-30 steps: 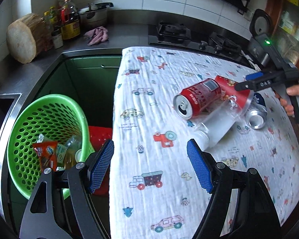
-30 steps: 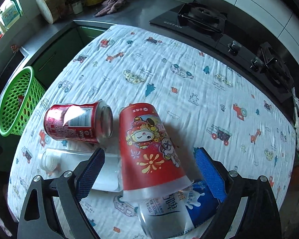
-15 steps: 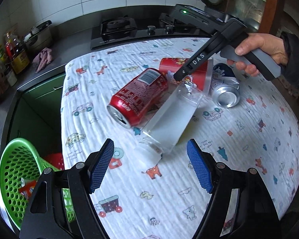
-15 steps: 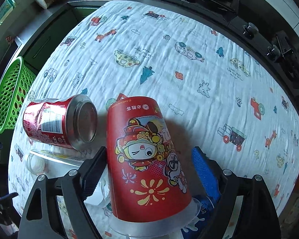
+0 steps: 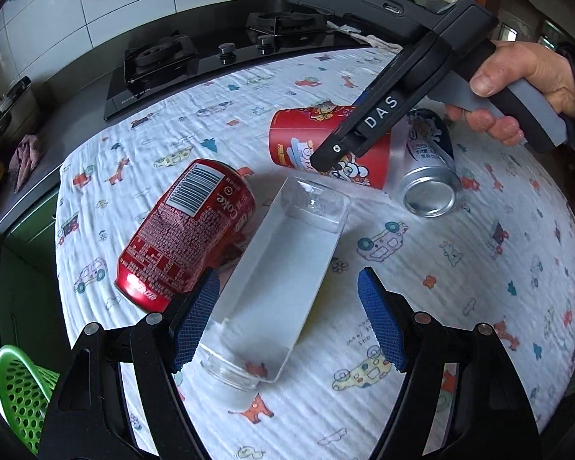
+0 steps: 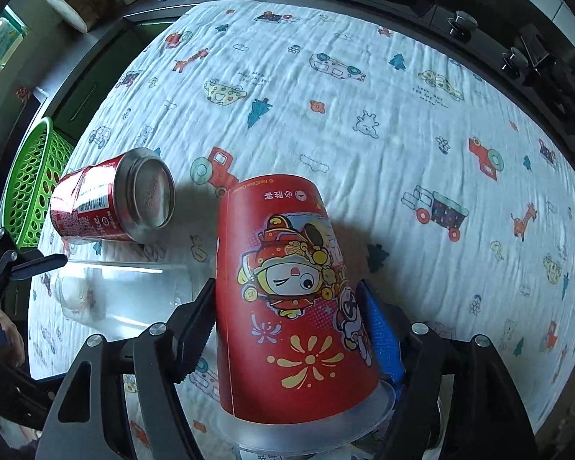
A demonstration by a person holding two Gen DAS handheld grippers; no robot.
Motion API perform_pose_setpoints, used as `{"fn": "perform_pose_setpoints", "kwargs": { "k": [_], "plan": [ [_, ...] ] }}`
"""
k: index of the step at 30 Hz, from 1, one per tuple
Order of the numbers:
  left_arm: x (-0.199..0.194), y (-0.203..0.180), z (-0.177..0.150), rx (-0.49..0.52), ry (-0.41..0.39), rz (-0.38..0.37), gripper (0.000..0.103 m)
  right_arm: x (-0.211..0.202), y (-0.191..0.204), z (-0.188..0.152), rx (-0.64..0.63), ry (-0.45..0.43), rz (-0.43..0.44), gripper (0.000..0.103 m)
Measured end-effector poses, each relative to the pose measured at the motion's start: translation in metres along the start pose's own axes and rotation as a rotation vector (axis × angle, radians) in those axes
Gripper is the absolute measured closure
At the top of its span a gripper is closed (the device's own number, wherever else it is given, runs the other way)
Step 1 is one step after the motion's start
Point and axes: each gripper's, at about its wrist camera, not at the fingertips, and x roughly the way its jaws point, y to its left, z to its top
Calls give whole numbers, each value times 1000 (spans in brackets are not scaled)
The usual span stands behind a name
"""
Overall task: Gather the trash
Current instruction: 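Grasp the red paper cup with the right gripper while the left gripper grasps the clear plastic box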
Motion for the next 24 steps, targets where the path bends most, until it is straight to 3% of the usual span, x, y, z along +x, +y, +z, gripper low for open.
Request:
{"fn": "perform_pose_setpoints", "kwargs": {
  "k": [13,16,24],
  "plan": [
    [32,-2,14,51,51,21,30,-9,-8,-19,32,-25,53,34],
    [39,-3,14,64,79,10,35,-8,-9,-20,32,-26,58,34],
    [48,-6,15,88,111,25,36,-7,-8,-21,31,-31,55,34]
  ]
}}
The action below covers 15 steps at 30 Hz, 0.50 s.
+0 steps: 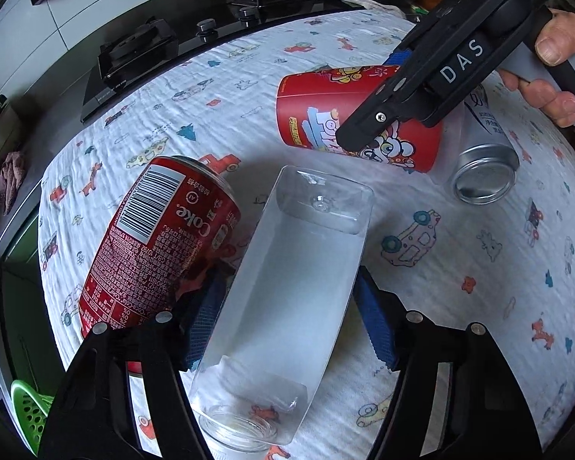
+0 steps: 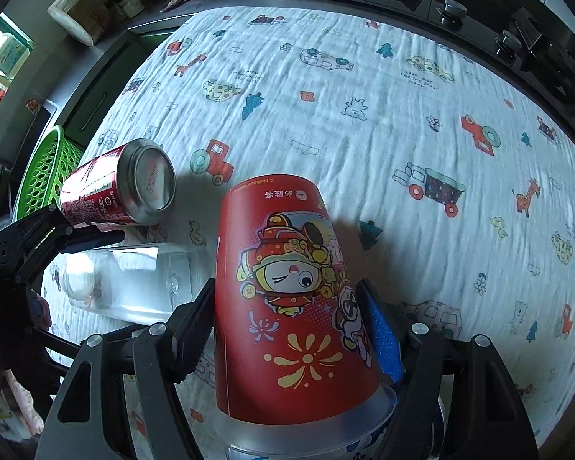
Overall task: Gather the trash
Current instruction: 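Grasp the red paper cup with the right gripper while the left gripper grasps the clear plastic box, then carry the clear box and red cup over the green basket and release both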
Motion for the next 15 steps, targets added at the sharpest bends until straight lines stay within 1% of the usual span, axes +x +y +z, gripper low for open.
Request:
{"fn": "perform_pose_setpoints", "kwargs": {
  "k": [4,8,12,15],
  "plan": [
    [4,-2,-1,-5,19,12,37,1,4,1,-6,-3,-18,34],
    [-2,-4,-5,-46,0,27,45,0,6,-2,5,-8,-13,34],
    [-14,-4,-13,-86,-26,39,48,-7,9,-4,11,-27,-9,34],
    [-26,0,-20,-135,-47,29,49,-15,14,-4,13,-47,-2,34]
  ]
}}
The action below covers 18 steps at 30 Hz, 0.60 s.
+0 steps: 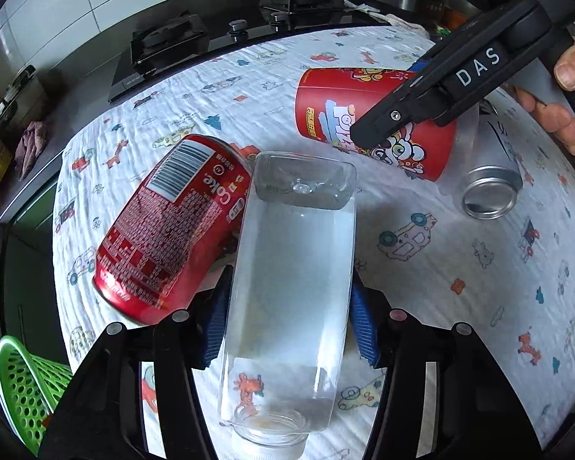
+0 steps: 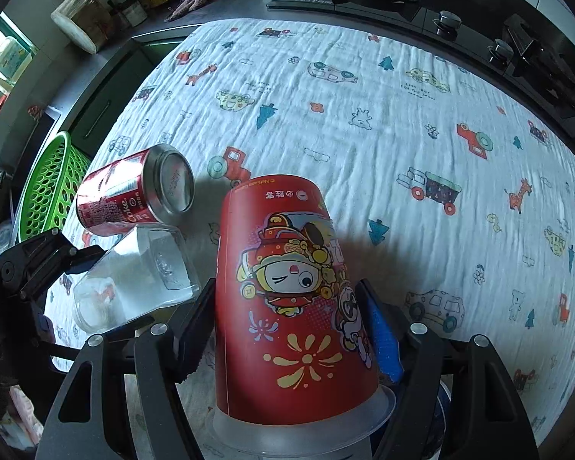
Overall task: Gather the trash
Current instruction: 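Carry the clear box and red cup over the green basket and release both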
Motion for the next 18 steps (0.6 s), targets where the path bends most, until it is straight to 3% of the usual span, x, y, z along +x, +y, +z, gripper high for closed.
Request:
{"fn": "perform_pose_setpoints", "kwargs": {
  "k": [9,12,18],
  "plan": [
    [-73,23,-26,-111,-126,-2,49,-32,25,-1,-33,-50,-1,34],
    [-98,48,-36,-175,-161,39,49,-43,38,0,-53,-64,5,34],
    [-146,119,-71,-318,-198,197,49,-58,76,8,-109,-98,24,34]
  ]
}}
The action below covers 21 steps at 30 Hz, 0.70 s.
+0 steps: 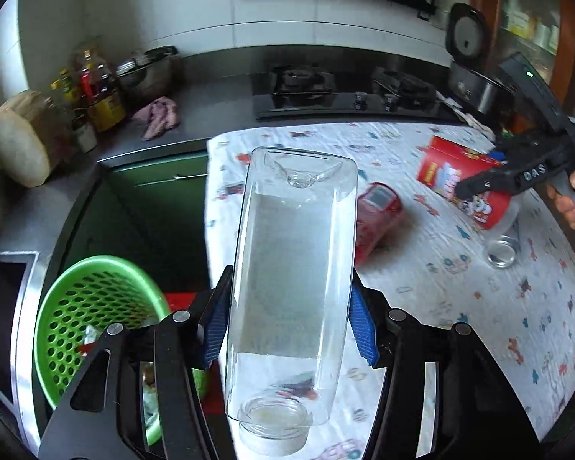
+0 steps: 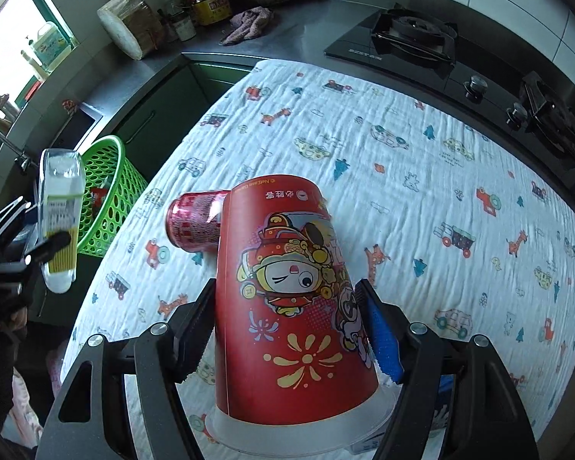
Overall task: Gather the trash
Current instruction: 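Carry the clear box and red cup over the green basket and release both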
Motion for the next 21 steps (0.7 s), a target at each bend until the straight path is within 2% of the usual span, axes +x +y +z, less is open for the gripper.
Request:
{"fn": "perform_pose_setpoints", "kwargs": {
  "k": [4,10,15,21],
  "plan": [
    [-11,62,-8,-90,13,121,49,0,31,11,-40,-14,23,34],
    [-2,140,-23,-214,60,227,49,9,80,28,-86,-23,68,34],
    [16,187,-40,-291,115,240,48,17,119,41,-121,-21,96,34],
    [31,209,-60,-342,163,218,47,26,158,56,-166,-16,123,34]
  ]
}}
